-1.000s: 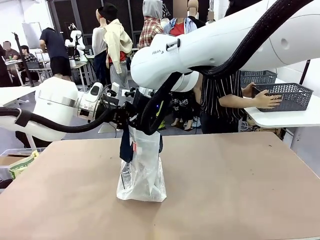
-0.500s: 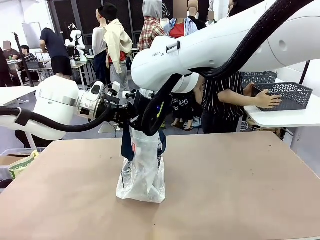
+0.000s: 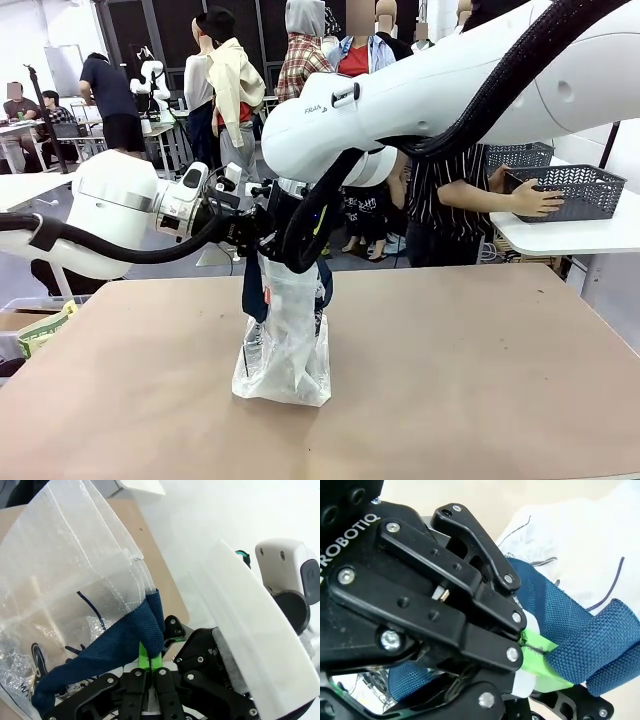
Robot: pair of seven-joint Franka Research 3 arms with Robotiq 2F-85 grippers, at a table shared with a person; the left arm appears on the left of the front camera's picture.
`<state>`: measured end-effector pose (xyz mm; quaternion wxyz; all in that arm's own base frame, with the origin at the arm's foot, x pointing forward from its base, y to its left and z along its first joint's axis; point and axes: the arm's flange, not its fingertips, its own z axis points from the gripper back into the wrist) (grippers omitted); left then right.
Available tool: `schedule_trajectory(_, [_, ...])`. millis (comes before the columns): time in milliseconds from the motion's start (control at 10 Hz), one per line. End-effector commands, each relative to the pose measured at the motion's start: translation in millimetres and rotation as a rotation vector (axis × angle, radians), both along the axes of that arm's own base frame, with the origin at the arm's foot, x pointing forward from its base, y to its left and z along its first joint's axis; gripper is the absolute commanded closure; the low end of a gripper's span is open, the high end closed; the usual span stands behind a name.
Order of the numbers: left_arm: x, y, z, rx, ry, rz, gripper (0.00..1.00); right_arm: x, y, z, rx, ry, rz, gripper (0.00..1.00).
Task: Transfer purchased items from the store into the shopping bag.
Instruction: Move the Reusable shopping bag to the right side of the table.
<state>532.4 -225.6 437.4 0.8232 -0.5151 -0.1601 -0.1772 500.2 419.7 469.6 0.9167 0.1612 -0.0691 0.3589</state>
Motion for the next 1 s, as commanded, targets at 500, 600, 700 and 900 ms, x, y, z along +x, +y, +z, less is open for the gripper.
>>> schedule_trajectory(500, [1.4, -15.1, -11.0, 0.034, 0.036, -0.008, 1.00, -15.4, 1.4, 23.6, 0.054, -0.030, -0.081, 0.00])
schedule_trajectory(600, [1.0, -13.9, -11.2, 0.033, 0.036, -0.008, 1.00, -18.6, -5.0, 26.7, 0.062, -0.036, -0.107, 0.00])
schedule_trajectory(700, [1.0, -12.7, -11.4, 0.033, 0.038, -0.006, 1.00, -22.9, -13.4, 31.1, 0.067, -0.047, -0.121, 0.00])
schedule_trajectory(900, [-0.4, -9.7, -11.0, 0.032, 0.037, -0.001, 1.00, -35.1, -37.2, 40.3, 0.103, -0.070, -0.170, 0.00])
